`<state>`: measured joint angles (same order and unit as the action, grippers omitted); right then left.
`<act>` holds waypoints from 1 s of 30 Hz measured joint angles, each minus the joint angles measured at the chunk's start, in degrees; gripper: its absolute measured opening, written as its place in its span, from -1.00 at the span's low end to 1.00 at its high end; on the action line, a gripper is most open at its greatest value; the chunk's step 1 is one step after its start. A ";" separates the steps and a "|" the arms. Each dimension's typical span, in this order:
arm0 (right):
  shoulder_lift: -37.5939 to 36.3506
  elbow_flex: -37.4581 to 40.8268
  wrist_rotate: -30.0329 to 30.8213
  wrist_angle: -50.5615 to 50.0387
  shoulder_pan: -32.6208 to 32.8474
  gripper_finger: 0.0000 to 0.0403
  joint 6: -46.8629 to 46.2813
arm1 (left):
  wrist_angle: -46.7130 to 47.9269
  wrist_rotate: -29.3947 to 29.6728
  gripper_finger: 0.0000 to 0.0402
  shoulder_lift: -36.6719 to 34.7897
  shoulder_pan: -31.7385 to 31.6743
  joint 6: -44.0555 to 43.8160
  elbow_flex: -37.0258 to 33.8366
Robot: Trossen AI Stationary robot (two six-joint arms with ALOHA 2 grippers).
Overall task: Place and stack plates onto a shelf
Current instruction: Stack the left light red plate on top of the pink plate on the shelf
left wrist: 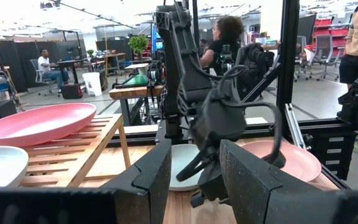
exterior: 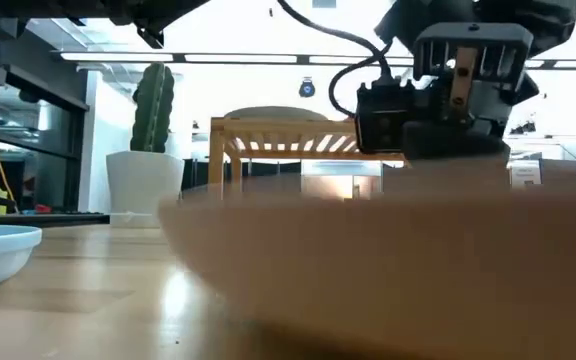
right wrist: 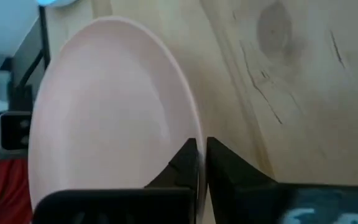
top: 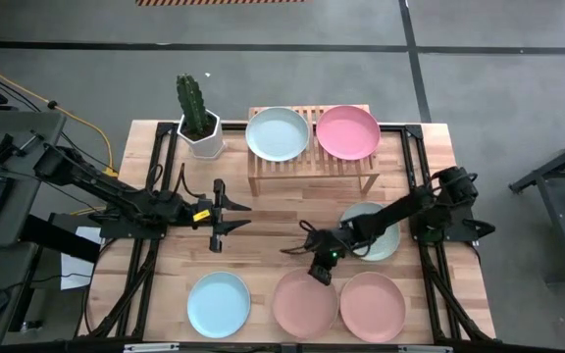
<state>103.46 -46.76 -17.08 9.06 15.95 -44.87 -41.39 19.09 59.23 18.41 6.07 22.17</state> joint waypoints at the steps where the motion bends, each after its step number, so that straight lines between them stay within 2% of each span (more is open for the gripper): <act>1: 0.00 0.00 -1.53 0.07 -0.48 -0.99 0.73 | 0.00 0.00 -0.36 -0.01 0.00 0.00 0.00; 8: -0.86 0.00 -15.50 4.21 -2.60 -1.00 6.52 | 0.00 0.00 -0.36 -0.01 0.00 -0.02 0.00; 12: -5.88 0.00 -16.46 4.54 -5.08 -1.00 9.08 | 0.00 0.00 -0.36 -0.01 0.02 -0.02 0.02; 15: -12.33 0.00 -15.70 3.32 -7.58 -1.00 10.95 | 0.00 0.00 -0.36 -0.01 0.02 -0.02 0.02; 20: -25.54 -0.02 -10.32 -2.33 -12.54 -1.00 13.94 | 0.02 0.00 -0.36 0.01 0.02 -0.02 0.02; 26: -42.72 -0.02 5.96 -17.02 -21.68 -1.00 13.39 | 0.00 0.02 -0.36 -0.01 0.02 -0.03 0.02; 30: -52.81 -0.02 13.06 -20.08 -29.63 -1.00 13.26 | -0.02 0.02 -0.36 0.00 0.02 -0.04 0.02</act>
<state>50.65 -46.78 -4.02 -11.02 -13.68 -31.60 -41.41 19.11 59.23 18.44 6.02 22.20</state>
